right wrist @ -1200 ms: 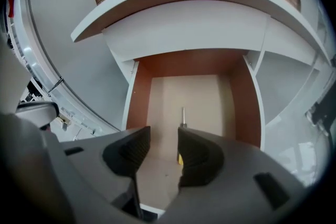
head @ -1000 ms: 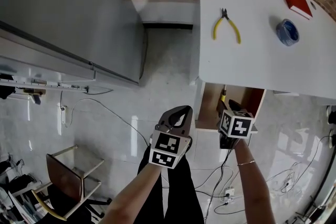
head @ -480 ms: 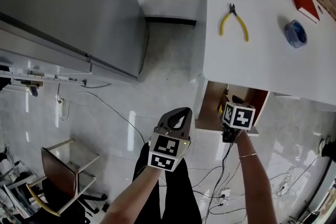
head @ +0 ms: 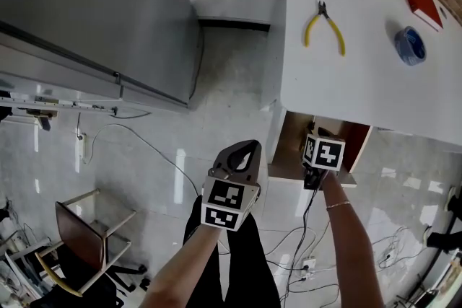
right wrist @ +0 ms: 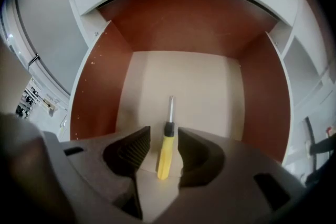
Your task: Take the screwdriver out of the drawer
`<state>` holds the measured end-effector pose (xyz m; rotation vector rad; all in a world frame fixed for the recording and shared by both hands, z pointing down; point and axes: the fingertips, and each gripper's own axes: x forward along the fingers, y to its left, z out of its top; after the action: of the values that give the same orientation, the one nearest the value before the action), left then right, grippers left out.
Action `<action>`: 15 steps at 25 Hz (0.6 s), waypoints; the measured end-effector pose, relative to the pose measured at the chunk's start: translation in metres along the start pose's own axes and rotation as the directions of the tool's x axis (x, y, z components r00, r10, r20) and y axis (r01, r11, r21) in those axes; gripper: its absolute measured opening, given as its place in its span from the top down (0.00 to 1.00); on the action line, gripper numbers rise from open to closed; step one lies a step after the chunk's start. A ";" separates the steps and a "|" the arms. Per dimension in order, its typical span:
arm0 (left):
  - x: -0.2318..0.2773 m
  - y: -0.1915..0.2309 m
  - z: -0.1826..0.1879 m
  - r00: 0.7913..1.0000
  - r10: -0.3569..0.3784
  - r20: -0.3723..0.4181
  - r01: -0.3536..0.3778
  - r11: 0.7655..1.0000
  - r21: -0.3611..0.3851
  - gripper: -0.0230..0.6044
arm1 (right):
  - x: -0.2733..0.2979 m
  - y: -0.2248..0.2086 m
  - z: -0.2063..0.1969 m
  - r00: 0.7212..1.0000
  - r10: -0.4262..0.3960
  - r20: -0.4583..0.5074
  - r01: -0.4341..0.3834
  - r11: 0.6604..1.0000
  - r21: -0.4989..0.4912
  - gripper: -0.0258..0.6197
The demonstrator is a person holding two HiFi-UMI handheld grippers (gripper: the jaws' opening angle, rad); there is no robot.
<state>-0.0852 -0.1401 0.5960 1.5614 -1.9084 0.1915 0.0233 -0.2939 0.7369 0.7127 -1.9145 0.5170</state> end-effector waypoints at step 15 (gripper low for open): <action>0.007 0.012 -0.006 0.999 0.030 -0.011 -0.030 0.999 -0.020 0.98 | 0.029 -0.010 -0.011 0.998 -0.009 -0.070 0.011 0.999 0.035 0.72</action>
<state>-0.0946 -0.1395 0.6080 1.5168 -1.9206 0.1929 0.0277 -0.3016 0.7681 0.7177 -1.8402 0.5633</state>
